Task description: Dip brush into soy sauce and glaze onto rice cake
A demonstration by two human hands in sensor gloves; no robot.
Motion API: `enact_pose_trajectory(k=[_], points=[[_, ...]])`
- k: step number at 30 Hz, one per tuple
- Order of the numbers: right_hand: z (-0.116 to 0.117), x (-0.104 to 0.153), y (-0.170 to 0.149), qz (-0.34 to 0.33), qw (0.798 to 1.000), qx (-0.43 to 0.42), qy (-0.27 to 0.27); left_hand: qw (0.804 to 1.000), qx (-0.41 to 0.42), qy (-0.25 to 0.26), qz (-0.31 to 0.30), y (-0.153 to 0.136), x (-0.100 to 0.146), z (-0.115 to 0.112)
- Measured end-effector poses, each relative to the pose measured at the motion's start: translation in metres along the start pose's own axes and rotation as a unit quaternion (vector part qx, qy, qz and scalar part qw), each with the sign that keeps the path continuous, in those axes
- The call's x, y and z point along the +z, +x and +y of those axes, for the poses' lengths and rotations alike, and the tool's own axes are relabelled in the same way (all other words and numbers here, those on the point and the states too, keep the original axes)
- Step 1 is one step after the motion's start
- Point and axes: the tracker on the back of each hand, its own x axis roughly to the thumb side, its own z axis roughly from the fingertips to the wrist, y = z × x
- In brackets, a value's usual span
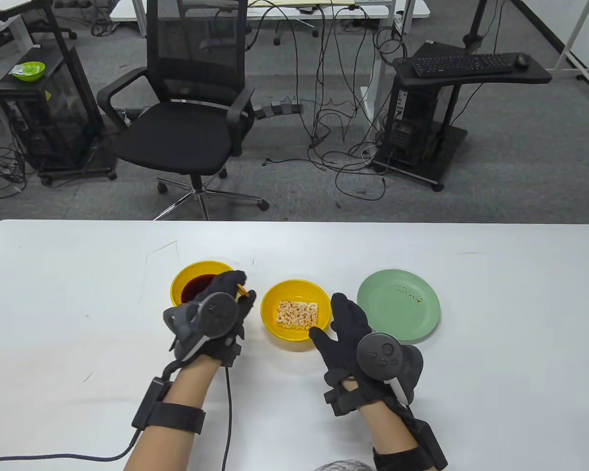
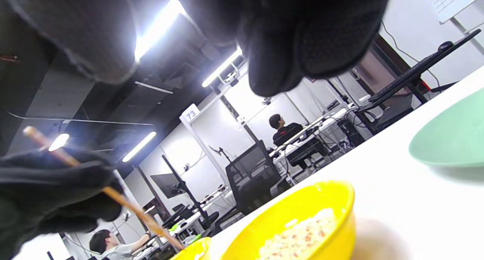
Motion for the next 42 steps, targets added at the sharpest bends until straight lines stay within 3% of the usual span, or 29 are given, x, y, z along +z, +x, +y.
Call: enact_pose_trajectory(k=[5, 11, 26, 34, 42], points=[[0.004, -0.001, -0.008, 0.009, 1.000, 0.012, 0.017, 0.992, 0.066, -0.006, 0.105, -0.055, -0.005, 0.001], [0.007, -0.001, -0.013, 0.015, 0.999, 0.023, 0.019, 0.983, 0.092, -0.014, 0.160, -0.086, -0.002, -0.017], [0.010, -0.001, -0.014, 0.017, 0.999, 0.029, 0.030, 0.978, 0.105, -0.019, 0.180, -0.102, 0.003, -0.032], [0.012, -0.001, -0.013, 0.015, 0.999, 0.033, 0.033, 0.986, 0.089, -0.010, 0.141, -0.093, 0.008, -0.008], [0.012, 0.000, -0.014, 0.019, 0.999, 0.031, 0.035, 0.985, 0.088, -0.014, 0.145, -0.096, 0.013, 0.000]])
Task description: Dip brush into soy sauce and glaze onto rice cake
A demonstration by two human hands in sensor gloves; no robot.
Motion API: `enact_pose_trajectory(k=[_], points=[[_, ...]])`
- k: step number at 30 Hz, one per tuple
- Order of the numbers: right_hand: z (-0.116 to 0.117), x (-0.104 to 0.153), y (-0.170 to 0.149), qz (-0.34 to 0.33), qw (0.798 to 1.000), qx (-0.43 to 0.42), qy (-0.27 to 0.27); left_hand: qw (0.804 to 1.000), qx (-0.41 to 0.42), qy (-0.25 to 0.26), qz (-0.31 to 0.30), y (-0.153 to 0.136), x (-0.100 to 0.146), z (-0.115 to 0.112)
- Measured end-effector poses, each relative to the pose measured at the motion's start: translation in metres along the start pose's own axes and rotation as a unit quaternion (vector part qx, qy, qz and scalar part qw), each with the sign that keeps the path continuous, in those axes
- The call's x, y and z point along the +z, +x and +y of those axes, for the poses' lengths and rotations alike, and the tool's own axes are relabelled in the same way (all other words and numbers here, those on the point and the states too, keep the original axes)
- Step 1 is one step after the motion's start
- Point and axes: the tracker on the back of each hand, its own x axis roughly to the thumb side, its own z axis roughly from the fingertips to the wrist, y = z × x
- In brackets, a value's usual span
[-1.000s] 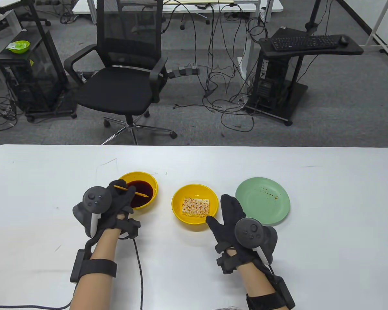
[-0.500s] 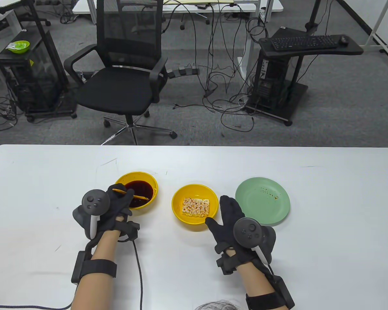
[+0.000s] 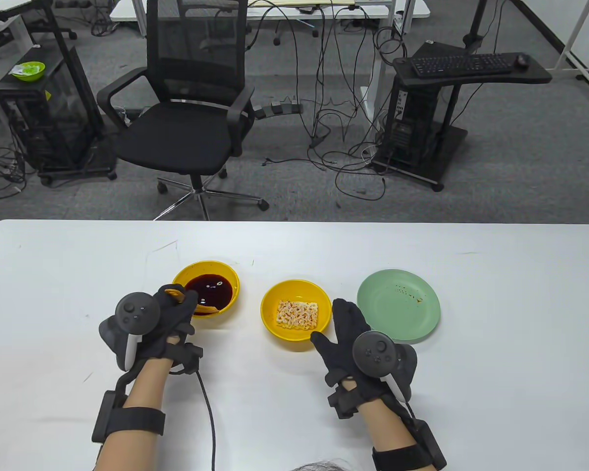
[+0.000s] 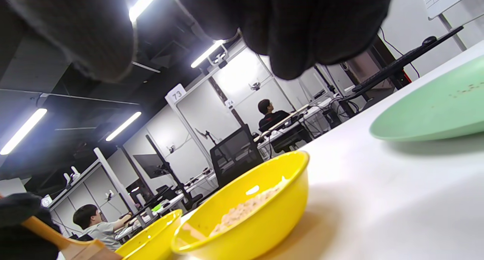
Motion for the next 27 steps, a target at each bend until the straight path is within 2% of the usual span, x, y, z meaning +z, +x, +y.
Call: enact_pose_trajectory(k=[2, 5, 8, 10, 13, 16, 21, 27], points=[[0.000, 0.000, 0.000, 0.000, 1.000, 0.001, -0.001, 1.000, -0.003, -0.015, 0.002, 0.001, -0.001, 0.001], [0.000, -0.001, 0.000, 0.000, 1.000, -0.001, -0.001, 1.000, -0.004, 0.000, -0.007, 0.002, -0.002, 0.005], [-0.001, -0.001, -0.001, 0.001, 1.000, 0.000, -0.001, 1.000, -0.014, -0.022, -0.006, 0.003, -0.004, 0.005], [-0.001, -0.001, -0.001, 0.003, 1.000, -0.003, -0.002, 1.000, -0.008, -0.001, -0.010, 0.002, -0.003, 0.006], [-0.002, -0.001, 0.000, 0.000, 1.000, -0.002, -0.002, 0.999, -0.015, -0.028, -0.005, 0.000, -0.004, 0.003], [-0.002, 0.000, 0.002, -0.003, 1.000, -0.003, -0.004, 1.000, -0.003, -0.005, -0.005, -0.001, -0.004, 0.004], [-0.001, -0.001, 0.000, 0.000, 1.000, -0.002, -0.001, 1.000, -0.010, -0.017, -0.005, 0.000, -0.006, 0.008], [-0.008, -0.003, -0.004, 0.008, 1.000, -0.006, -0.013, 0.997, 0.071, 0.014, -0.034, 0.020, -0.005, 0.017]])
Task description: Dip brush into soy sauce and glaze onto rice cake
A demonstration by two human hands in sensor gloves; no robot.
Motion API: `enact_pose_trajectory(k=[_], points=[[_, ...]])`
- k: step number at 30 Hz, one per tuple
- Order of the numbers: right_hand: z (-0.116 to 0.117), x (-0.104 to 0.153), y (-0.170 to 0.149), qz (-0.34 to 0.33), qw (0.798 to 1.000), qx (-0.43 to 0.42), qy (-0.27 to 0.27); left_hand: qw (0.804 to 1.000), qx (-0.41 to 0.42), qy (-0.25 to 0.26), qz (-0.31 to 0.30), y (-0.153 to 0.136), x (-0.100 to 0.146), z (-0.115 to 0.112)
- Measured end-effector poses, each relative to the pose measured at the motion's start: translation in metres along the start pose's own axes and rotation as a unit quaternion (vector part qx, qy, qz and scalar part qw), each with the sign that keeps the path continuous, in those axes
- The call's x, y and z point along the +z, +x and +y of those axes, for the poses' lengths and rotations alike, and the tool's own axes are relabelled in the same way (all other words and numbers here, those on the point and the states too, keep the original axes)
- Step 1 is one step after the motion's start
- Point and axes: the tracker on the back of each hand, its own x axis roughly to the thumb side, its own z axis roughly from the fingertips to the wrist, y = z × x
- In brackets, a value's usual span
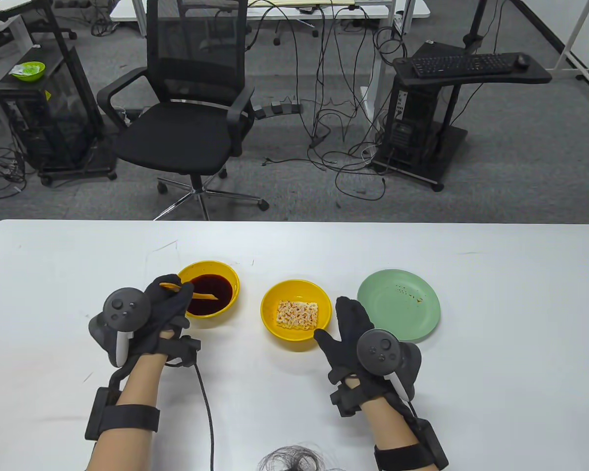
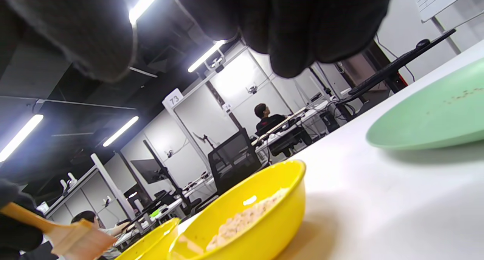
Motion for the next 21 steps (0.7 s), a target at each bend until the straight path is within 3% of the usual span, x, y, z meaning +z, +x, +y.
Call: enact_pose_trajectory(k=[4, 11, 16, 21], points=[[-0.003, -0.001, -0.005, 0.009, 1.000, 0.001, -0.006, 0.997, 0.053, -0.016, -0.052, 0.031, 0.003, -0.017], [-0.004, -0.002, -0.013, 0.022, 1.000, 0.005, -0.009, 0.986, 0.048, -0.102, -0.124, 0.086, 0.024, -0.094], [-0.004, -0.003, -0.015, 0.024, 1.000, 0.008, -0.005, 0.982, -0.008, -0.142, -0.122, 0.084, 0.031, -0.135], [-0.005, -0.003, -0.015, 0.023, 1.000, 0.013, -0.001, 0.975, -0.034, -0.170, -0.142, 0.072, 0.033, -0.138]])
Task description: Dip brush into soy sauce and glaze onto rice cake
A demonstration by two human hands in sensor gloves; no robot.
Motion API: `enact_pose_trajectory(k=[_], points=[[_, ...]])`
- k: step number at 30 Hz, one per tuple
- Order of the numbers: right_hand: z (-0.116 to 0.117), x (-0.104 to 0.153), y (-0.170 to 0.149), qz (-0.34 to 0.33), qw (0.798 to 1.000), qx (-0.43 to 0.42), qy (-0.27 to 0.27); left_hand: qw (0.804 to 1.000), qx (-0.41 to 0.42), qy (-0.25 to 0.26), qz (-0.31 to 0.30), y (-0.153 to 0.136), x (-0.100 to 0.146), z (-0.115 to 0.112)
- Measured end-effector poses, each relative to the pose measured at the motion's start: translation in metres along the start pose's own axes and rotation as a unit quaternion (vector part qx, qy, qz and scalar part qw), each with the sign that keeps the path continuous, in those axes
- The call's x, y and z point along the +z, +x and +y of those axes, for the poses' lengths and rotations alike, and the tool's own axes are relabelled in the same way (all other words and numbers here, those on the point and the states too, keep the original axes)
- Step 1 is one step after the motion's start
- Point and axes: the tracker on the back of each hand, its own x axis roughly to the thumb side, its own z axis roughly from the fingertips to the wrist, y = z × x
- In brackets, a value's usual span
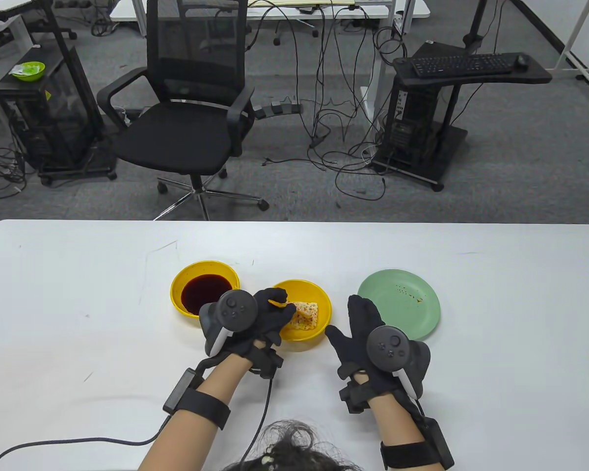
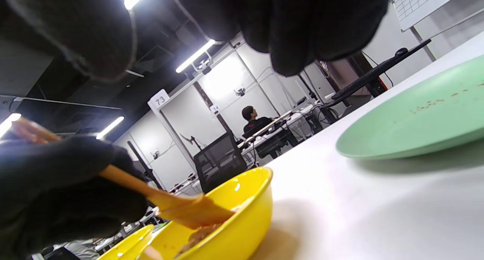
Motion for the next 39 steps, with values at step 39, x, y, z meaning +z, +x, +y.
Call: enact_pose_trajectory(k=[39], points=[[0.001, 0.000, 0.000, 0.003, 1.000, 0.016, 0.000, 0.997, 0.067, -0.034, 0.020, -0.006, -0.010, -0.004]])
